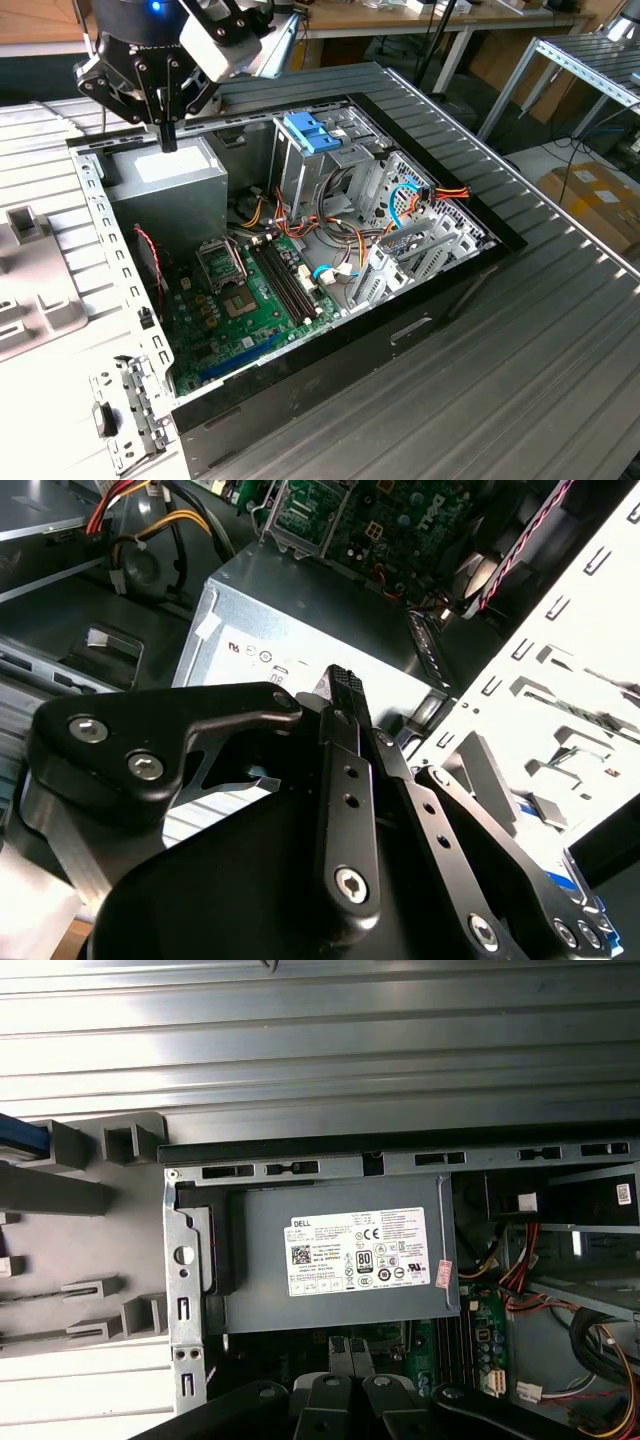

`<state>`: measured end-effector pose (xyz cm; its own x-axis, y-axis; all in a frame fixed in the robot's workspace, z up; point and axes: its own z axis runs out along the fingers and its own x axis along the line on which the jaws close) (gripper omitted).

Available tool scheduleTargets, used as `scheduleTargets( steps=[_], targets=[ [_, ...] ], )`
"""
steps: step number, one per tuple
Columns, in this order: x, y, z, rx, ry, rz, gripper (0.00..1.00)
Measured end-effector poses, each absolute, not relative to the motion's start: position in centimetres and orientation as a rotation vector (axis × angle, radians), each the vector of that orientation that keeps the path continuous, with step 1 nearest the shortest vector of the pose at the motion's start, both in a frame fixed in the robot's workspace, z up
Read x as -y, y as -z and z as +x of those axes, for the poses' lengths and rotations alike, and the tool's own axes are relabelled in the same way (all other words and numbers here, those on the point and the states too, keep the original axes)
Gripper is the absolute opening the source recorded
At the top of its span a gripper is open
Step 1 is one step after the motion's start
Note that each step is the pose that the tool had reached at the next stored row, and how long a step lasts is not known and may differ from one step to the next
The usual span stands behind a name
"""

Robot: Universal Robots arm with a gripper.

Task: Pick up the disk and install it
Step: 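Reach for the disk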

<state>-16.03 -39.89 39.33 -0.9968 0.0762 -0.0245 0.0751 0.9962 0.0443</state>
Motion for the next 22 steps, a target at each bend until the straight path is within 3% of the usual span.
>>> scheduleTargets(
  steps=[22],
  targets=[
    [39.89,-39.33,-16.78,-3.112,-0.068,0.118,0.11]
  ],
)
